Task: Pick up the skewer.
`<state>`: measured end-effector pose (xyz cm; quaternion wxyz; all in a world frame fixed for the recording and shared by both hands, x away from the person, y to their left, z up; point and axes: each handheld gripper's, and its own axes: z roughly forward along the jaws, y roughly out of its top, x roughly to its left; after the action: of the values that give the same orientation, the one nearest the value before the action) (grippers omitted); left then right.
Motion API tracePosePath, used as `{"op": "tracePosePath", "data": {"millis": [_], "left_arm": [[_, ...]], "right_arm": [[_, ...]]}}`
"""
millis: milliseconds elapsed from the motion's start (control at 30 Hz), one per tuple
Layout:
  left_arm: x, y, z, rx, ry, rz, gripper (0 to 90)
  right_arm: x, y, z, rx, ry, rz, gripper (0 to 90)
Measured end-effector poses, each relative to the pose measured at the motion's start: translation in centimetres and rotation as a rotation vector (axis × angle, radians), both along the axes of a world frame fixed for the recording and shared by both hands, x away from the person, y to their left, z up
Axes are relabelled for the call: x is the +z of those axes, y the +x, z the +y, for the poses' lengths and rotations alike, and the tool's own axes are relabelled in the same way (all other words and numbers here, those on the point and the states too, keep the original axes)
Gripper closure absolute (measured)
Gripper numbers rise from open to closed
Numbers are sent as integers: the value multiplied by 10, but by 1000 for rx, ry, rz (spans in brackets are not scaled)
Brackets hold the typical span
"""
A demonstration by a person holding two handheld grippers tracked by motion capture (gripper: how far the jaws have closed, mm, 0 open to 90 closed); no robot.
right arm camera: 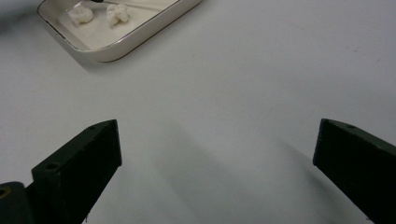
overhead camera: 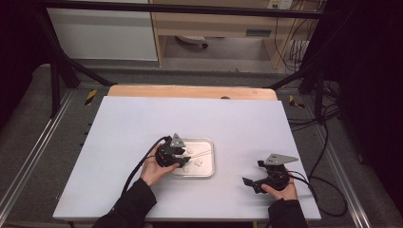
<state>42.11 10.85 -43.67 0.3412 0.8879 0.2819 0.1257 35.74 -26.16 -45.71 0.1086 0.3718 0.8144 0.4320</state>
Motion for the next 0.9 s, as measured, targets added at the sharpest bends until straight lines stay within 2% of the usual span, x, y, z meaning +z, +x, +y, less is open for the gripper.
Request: {"op": "tracePosePath", "data": {"millis": [300, 500, 733, 900], "left_arm": [[-1, 0, 0, -35, 12, -7, 760], [-3, 1, 0, -43, 13, -5, 787], [-4, 0, -1, -61, 14, -5, 875], [-4, -1, -1, -70, 10, -11, 883]], "right_arm": [[0, 0, 0, -1, 1, 4, 15], [-1, 0, 1, 0, 1, 5, 15], [-1, 0, 1, 1, 2, 6, 15], [-1, 0, 1, 3, -1, 4, 15]]}}
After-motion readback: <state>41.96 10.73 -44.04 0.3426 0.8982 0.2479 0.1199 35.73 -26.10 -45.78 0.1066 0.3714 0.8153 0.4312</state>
